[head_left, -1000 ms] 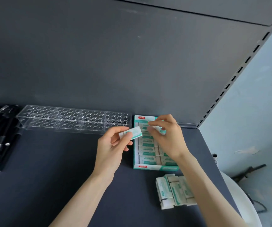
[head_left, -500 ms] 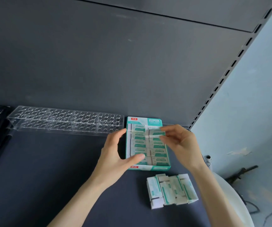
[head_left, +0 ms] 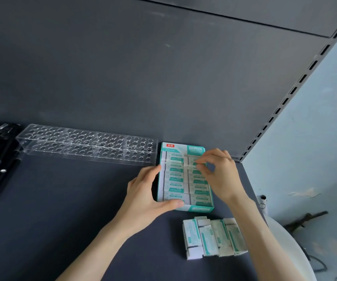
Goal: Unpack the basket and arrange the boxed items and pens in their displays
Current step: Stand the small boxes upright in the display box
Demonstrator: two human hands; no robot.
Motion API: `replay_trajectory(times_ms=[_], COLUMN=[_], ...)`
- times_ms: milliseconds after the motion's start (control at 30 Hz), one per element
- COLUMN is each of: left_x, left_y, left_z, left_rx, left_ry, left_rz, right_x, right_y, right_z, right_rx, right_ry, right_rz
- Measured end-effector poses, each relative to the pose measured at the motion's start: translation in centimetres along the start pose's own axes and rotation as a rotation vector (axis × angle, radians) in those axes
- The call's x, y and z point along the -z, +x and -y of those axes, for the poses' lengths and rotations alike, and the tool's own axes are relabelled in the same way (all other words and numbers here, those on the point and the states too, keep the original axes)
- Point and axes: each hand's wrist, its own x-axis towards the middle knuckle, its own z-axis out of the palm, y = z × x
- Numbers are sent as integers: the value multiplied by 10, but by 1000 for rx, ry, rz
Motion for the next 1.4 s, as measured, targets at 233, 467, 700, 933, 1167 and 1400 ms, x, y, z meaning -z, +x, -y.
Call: replay_trajectory(times_ms=[233,467,700,933,1167,1400], left_x=[-1,3,-15,-54,-62,-61], left_y=[1,-7,-54,-83,-85,-91], left_z=[1,-13,-33,-34,-34,-40], left_rx=[6,-12,-237,-209,-128,-95], left_ry=[-13,45,32,197,150,-43], left_rz=[-13,-22,-219,-151,-213,-243], right_x=[-2,11,37,39,42,40], right_y=[8,-12,-90,-140,-145,-152], right_z=[5,16,15,-6,-12,-20], right_rx=[-8,-37,-85,-161,-141,-198], right_ry=[-70,88,211,240,343,356], right_rz=[26,-5,-81,62,70,28])
